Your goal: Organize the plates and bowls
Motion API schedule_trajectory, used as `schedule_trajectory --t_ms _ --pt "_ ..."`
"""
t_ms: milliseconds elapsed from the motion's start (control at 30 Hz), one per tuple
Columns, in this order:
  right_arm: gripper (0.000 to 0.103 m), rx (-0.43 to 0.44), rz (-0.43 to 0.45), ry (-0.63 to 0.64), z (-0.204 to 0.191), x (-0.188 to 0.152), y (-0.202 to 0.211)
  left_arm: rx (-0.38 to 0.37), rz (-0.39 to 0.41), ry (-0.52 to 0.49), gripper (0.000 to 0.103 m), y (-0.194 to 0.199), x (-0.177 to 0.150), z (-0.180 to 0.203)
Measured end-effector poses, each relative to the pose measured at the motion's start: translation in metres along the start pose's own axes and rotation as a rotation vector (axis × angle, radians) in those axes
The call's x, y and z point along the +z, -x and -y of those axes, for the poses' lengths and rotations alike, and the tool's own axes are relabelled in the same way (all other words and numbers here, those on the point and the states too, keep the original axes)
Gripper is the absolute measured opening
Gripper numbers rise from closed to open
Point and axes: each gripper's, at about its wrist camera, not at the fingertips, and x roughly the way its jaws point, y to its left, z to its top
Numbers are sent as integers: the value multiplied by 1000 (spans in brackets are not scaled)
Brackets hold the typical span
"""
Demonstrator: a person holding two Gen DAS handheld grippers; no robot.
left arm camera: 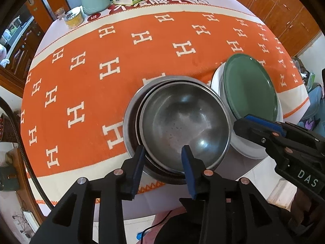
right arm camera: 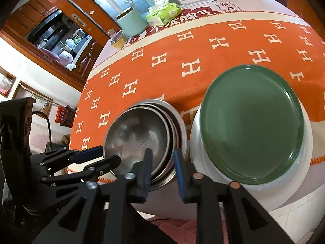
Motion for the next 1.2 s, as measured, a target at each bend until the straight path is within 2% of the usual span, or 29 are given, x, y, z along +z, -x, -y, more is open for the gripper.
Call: schedule_trajectory --t_ms 233,367,500,667,867,1067,1200 --pt "46 42 -8 -27 8 2 3 -26 42 3 54 10 4 -7" --pt "48 73 -37 -65 14 2 0 -20 57 25 67 12 7 -13" --pt "56 86 -59 -93 19 1 -4 -30 60 56 74 9 9 -23" --pt "59 142 -99 -137 25 1 -13 -19 48 95 74 -1 10 -33" --pt "59 177 -160 -177 25 2 -30 -56 -6 127 74 -19 11 -41" --pt "59 184 -185 -220 30 7 -43 -99 -102 144 74 -44 15 -49" --pt "59 203 -196 -253 33 9 -53 -114 -164 119 74 -60 18 -47"
